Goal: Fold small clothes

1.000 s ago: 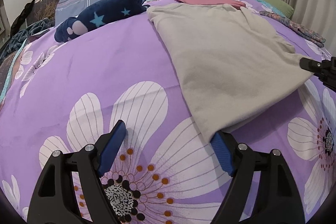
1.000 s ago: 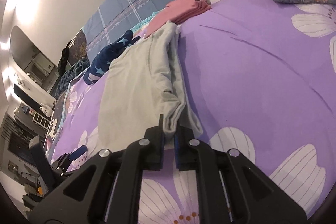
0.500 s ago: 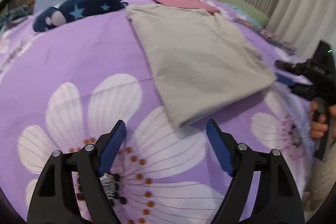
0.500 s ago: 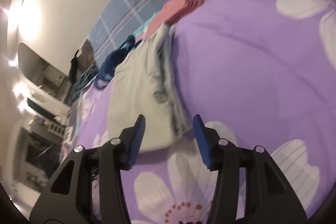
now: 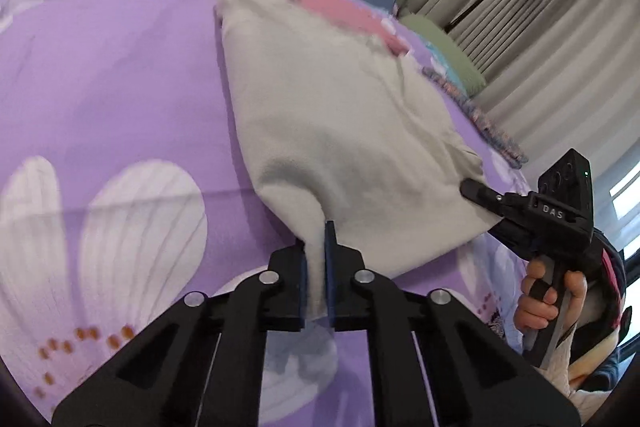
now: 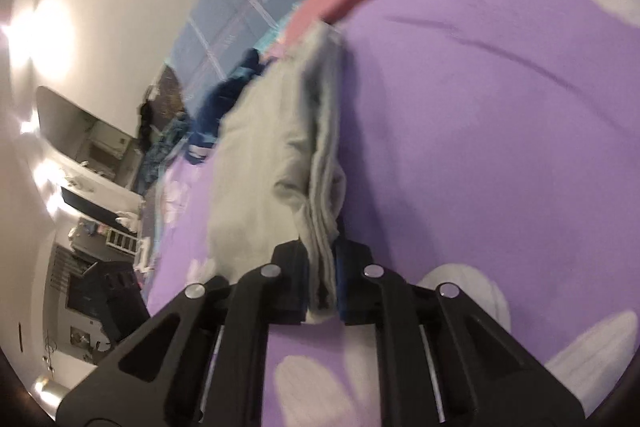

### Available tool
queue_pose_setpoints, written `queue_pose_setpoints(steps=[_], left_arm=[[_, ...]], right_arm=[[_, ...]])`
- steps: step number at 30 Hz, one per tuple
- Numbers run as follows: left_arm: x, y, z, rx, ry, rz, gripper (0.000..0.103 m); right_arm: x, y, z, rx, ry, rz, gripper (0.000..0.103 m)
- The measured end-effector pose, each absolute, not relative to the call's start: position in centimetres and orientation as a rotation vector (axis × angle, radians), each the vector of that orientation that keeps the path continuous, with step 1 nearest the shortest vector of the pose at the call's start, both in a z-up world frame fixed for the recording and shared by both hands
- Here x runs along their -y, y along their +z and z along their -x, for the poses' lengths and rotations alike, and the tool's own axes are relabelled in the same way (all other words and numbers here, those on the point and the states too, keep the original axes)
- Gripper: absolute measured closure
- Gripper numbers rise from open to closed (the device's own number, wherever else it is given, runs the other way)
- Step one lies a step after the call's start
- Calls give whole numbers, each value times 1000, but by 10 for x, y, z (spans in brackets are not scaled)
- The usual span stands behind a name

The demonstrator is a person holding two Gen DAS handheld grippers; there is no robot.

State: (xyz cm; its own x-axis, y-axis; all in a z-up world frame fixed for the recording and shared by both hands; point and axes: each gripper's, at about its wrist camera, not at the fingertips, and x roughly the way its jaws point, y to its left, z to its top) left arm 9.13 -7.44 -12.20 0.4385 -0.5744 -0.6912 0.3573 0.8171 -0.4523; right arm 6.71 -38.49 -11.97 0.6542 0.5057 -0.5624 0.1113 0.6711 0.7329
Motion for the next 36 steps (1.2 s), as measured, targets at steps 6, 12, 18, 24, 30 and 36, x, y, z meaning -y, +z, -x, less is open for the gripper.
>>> queue_pose_setpoints(steps=[6, 12, 18, 24, 30, 36], left_arm=[[70, -64, -45, -878, -670, 158, 97], [82, -91, 21, -1026, -731, -41, 95], [49, -90, 5, -992, -555, 2, 86], [47, -66, -41, -845, -476, 25, 58], [61, -90, -103, -895, -416, 7, 51], [56, -111, -156, -948, -419, 56, 42]], right_arm=[[385, -73, -20, -818, 332, -762, 94], [374, -100, 38, -1033, 215, -577, 82], [403, -97, 40, -951, 152, -655, 66], [389, -68, -39, -852, 200, -508, 65], [367, -69, -141, -855, 225, -383, 65], [353, -87, -191, -919, 252, -326, 65]])
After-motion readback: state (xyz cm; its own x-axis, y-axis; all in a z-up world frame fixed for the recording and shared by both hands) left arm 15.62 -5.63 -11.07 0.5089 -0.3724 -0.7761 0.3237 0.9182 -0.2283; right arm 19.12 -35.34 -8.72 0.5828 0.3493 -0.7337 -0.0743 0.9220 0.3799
